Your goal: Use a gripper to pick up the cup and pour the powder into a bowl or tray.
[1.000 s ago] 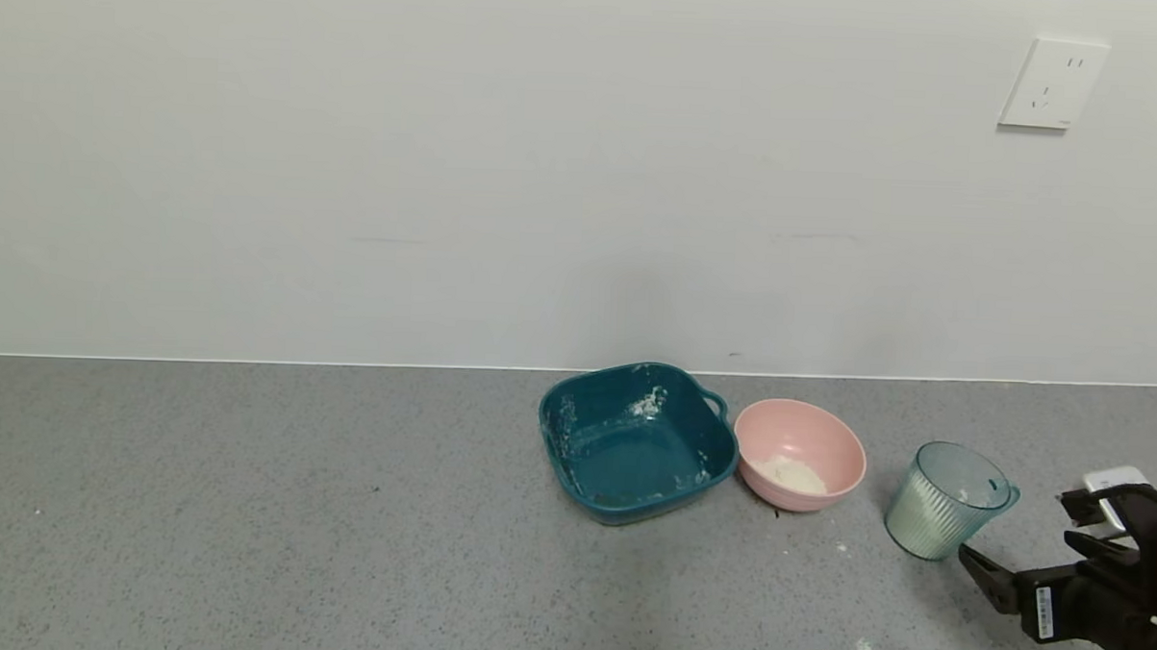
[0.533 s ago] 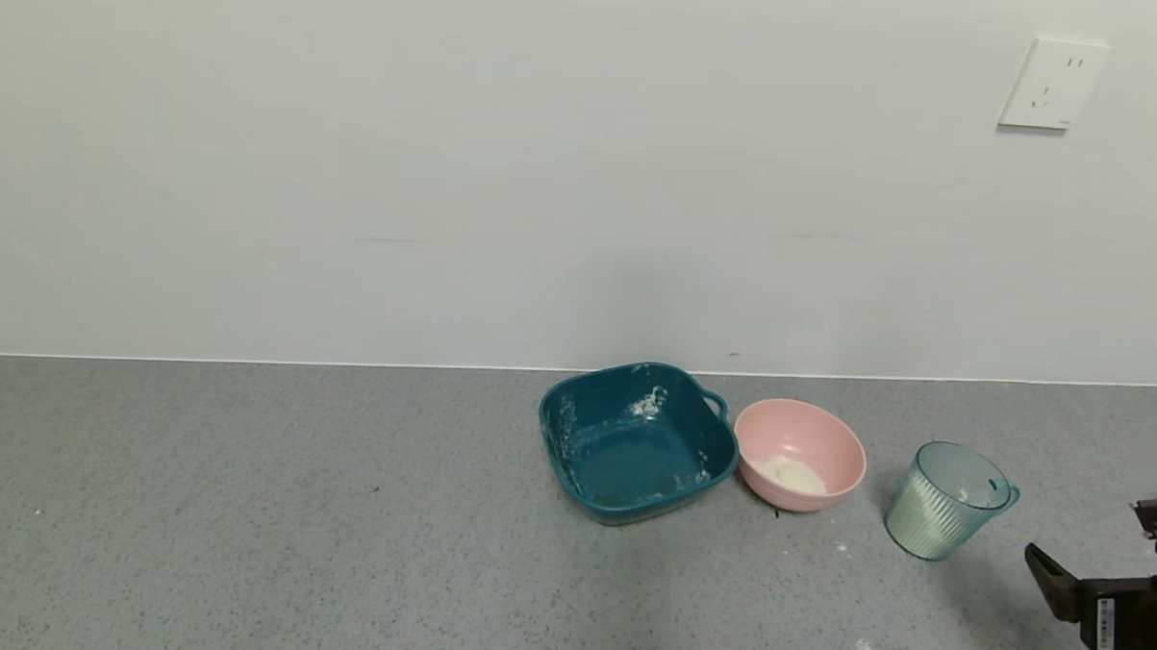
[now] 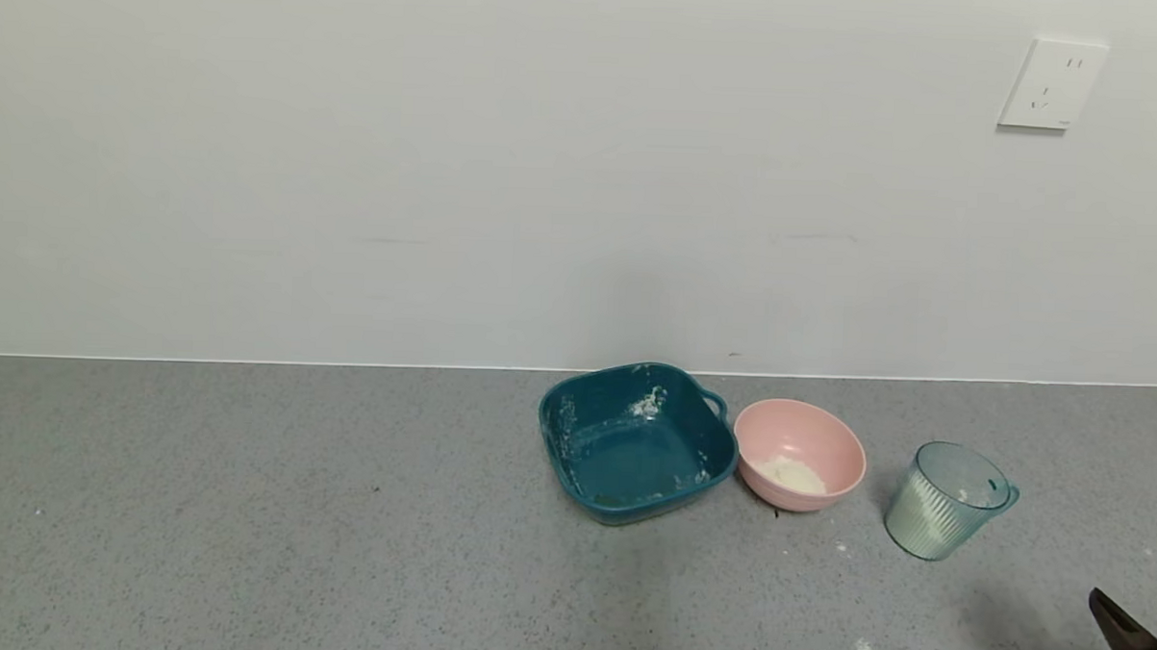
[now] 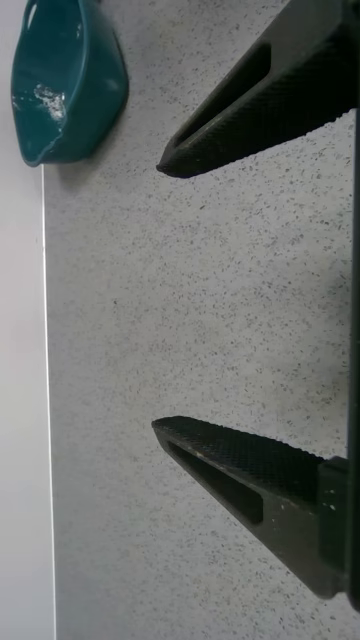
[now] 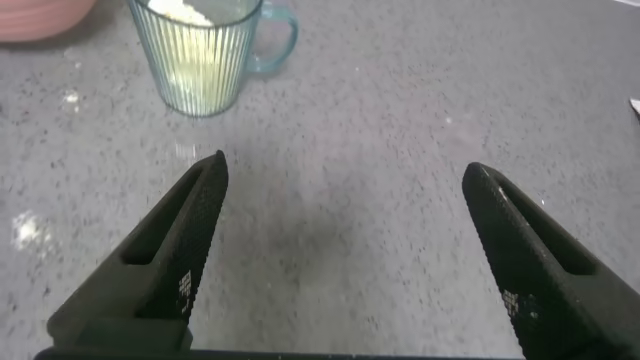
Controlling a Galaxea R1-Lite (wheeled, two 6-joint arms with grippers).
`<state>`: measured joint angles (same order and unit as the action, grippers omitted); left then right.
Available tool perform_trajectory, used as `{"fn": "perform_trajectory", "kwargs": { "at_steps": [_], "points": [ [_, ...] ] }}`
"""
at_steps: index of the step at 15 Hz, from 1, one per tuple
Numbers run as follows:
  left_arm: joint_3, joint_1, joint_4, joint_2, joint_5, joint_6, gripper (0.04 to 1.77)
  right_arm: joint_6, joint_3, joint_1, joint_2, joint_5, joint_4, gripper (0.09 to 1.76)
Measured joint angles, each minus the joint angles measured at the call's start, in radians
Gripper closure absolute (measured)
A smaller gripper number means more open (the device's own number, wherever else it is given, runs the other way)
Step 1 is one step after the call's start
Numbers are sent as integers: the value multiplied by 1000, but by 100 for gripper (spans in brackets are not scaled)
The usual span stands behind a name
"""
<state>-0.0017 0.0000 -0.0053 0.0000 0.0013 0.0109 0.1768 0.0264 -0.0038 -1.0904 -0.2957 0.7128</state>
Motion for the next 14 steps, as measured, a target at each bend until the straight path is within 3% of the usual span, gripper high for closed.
{"fn": "perform_trajectory", "kwargs": {
  "at_steps": [6,8,14],
  "points": [
    [0,0,0,0,0,0,9,-2,138,15,407,33,-571,15],
    [0,0,0,0,0,0,9,-2,170,17,521,60,-661,15],
    [0,0,0,0,0,0,9,-7,171,18,794,148,-765,15]
  ]
}}
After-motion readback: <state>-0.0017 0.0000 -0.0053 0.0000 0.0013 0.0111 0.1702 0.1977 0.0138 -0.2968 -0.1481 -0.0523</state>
